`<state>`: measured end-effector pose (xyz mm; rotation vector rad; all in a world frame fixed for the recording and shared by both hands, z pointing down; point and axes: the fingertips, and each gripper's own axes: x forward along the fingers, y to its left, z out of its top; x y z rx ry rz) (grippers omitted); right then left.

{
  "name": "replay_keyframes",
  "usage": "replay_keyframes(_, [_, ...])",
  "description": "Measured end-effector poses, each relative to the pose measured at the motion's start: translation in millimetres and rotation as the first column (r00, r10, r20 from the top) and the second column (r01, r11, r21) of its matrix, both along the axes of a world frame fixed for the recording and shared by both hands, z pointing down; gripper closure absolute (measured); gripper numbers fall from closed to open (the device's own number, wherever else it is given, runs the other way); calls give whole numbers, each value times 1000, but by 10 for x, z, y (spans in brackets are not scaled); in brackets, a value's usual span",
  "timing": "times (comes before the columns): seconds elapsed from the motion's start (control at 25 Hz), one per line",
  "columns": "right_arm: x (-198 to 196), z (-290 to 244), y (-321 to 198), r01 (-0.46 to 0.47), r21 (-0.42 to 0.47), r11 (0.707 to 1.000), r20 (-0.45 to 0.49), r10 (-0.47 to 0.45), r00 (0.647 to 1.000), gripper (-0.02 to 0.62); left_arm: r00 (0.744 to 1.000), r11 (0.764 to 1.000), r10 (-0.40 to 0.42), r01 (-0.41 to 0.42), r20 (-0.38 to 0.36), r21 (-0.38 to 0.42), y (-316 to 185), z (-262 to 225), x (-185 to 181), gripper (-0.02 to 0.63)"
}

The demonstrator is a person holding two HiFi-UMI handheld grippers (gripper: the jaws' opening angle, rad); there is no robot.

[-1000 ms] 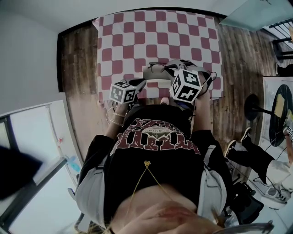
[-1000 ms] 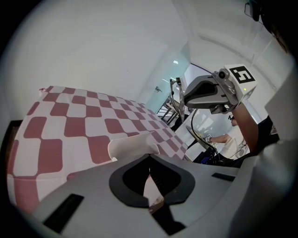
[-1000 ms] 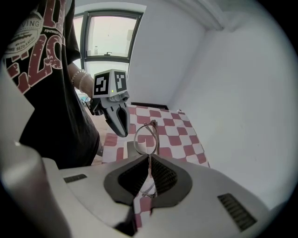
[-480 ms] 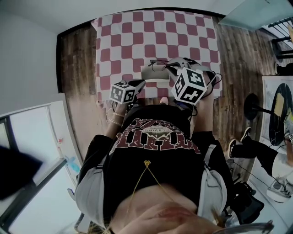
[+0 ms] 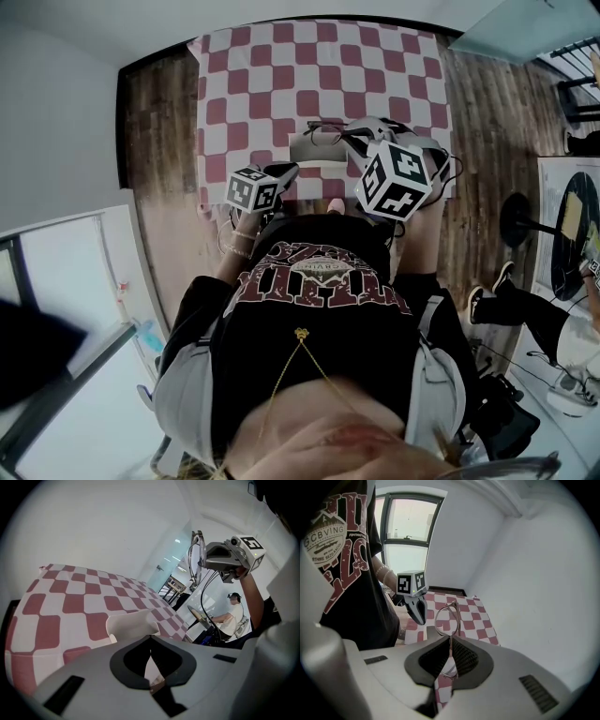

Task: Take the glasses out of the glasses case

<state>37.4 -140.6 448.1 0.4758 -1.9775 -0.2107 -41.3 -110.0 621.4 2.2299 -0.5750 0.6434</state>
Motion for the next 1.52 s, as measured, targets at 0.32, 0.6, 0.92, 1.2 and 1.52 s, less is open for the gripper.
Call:
replay_keyframes(0.32, [19,-128,-11,-3,24,1000,-1,3,1000,563,1000,1000,-2,2,-2,6,-9,-24,7,598])
replay_keyframes(0.6, [41,-145,2,-2,26,1000,0,2,1000,563,1000,1000,-2,2,-2,6,7,-6,32,598])
replay_keyframes(0.92, [58,-140,-7,-4,18,1000,2,4,1000,563,1000,1000,3,-3,-2,6,-2,-35,62,598])
replay_keyframes(1.2, [91,-138,18,-11,20,1000,3,11,1000,563,1000,1000,11,-11,1,9,16,-42,88,598])
replay_keyframes(1.52, [99,-131,32,-12,19,1000,6,12,1000,563,1000,1000,18,-18,3,6,37,-31,109,598])
